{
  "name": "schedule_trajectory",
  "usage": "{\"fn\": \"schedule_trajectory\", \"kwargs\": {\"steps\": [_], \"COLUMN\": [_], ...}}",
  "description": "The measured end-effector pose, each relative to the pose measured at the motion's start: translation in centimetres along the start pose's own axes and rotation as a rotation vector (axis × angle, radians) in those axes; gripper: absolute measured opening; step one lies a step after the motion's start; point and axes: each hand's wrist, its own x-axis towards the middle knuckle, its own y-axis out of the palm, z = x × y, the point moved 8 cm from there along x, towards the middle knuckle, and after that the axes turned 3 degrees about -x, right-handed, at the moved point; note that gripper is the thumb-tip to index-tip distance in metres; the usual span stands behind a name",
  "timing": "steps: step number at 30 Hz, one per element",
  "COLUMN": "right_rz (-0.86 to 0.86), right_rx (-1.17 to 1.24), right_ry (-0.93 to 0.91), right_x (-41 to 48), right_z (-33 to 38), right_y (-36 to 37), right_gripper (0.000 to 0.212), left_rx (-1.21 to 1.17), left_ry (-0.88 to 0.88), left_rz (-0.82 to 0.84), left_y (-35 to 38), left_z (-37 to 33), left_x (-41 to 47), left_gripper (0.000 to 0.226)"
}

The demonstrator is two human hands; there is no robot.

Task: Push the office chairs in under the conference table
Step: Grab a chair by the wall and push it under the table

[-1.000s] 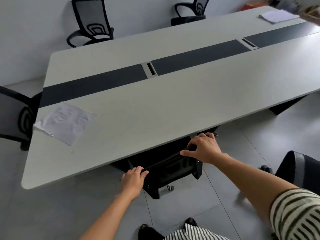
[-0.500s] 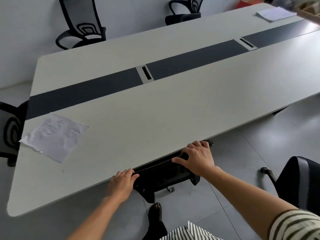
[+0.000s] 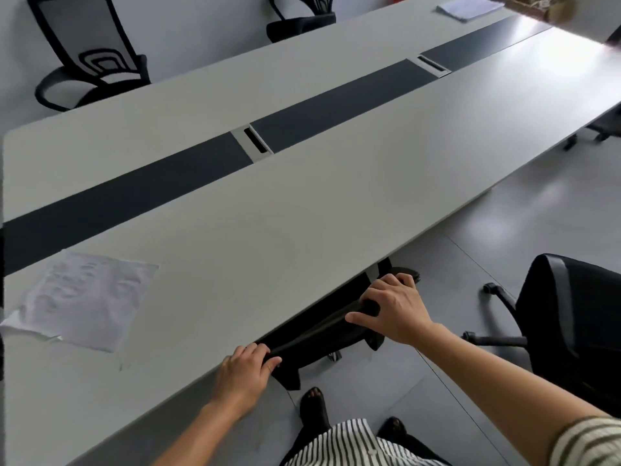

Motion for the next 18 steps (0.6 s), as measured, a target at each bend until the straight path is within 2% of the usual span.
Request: {"fn": "schedule_trajectory", "kwargs": {"steps": [4,8,11,15,18], "right_rz": [-0.039,-0.103,-0.077,-0.035,-0.074], "right_rx": [-0.014,0.041,0.129,0.203,0.326], "right_ry": [0.095,0.229,0.286,0.418,0.548], "right_x": [-0.9,-4.0,-7.9,-15.8,-22.8], "right_z": [-0.7,-2.3,-4.8,-9.3,-12.7], "right_y": [0.2,0.0,0.0,0.5,0.7], "right_gripper": [0.084,0.072,0.063,0.049,0.030], "left_rx": [-0.032,-0.021,-0.015,-0.090,-0.129], "left_ry": [-0.024,-0.072,-0.114,-0.125,0.029], "left_rz": [0.018,0.026,0.006,-0.168,-0.282], "left_y": [-0.5,-1.1,-1.1,-1.7,-1.9], "left_z": [-0.8,-2.0,-3.1,-7.0,-13.8], "left_x": [-0.3,-0.2,0.1,-0.8,-1.9], "left_gripper": [0.039,0.038,0.037,0.024,0.022]}}
